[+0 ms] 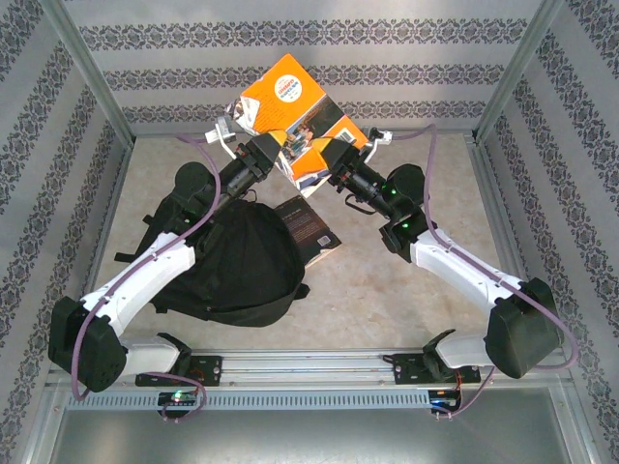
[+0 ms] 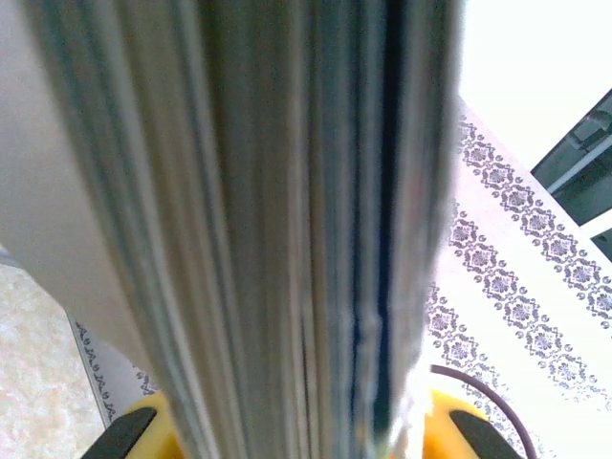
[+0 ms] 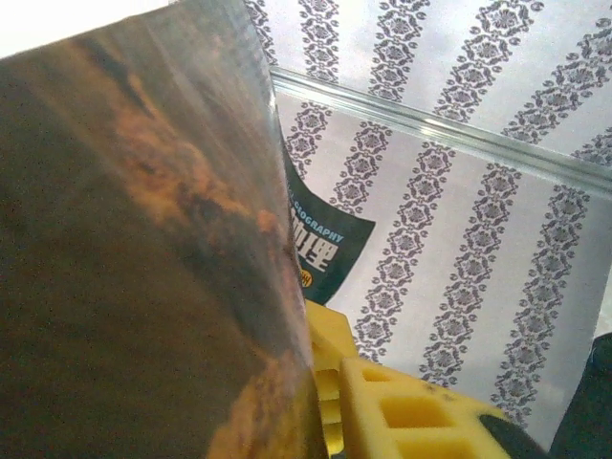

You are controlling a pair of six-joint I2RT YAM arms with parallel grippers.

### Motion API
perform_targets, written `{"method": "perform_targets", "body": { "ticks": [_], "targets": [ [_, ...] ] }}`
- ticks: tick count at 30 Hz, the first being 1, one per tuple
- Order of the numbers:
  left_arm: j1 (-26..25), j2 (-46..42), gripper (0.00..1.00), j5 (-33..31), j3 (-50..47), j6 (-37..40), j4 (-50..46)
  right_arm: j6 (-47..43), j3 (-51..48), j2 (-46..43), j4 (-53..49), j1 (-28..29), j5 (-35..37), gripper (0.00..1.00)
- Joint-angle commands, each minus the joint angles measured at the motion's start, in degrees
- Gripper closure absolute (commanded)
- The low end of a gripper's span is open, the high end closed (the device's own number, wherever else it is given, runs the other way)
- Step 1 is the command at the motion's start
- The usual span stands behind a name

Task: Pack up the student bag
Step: Pass the book.

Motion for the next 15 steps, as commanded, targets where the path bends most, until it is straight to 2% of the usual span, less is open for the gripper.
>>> {"method": "perform_targets", "body": {
  "ticks": [1, 2, 3, 7, 9, 11, 15],
  "targets": [
    [-1.1, -1.2, 1.0, -1.1, 0.2, 2.0, 5.1, -2.5, -1.3, -1.5, 1.7, 0.9, 2.3, 0.89],
    [-1.0, -1.5, 1.0, -1.2, 0.0, 2.2, 4.4, -2.8, -1.5, -1.8, 1.4, 0.8, 2.3, 0.96],
    [-1.0, -1.9, 0.94, -1.3, -0.2, 2.5, 3.2, -3.1, -1.6, -2.2, 1.3, 0.5, 2.2, 1.0],
    [-0.9, -5.1, 0.71, -1.3, -0.4, 6.8, -6.1, -3.7, -3.8, -4.8, -0.9, -2.7, 0.2, 1.0],
    [-0.9, -7.9, 0.6, -2.1, 0.1, 11.1, -16.3, -4.6, -5.2, -6.6, -4.0, -5.6, -3.2, 1.0],
    [-0.9, -10.2, 0.54, -2.5, 1.1, 15.5, -26.5, -6.6, -6.3, -9.1, -10.2, -7.9, -5.3, 1.0],
    [-1.1, -12.0, 0.5, -3.4, 4.8, 23.4, -49.3, -15.9, -6.6, -14.2, -28.2, -9.8, -7.1, 1.0]
  ]
}}
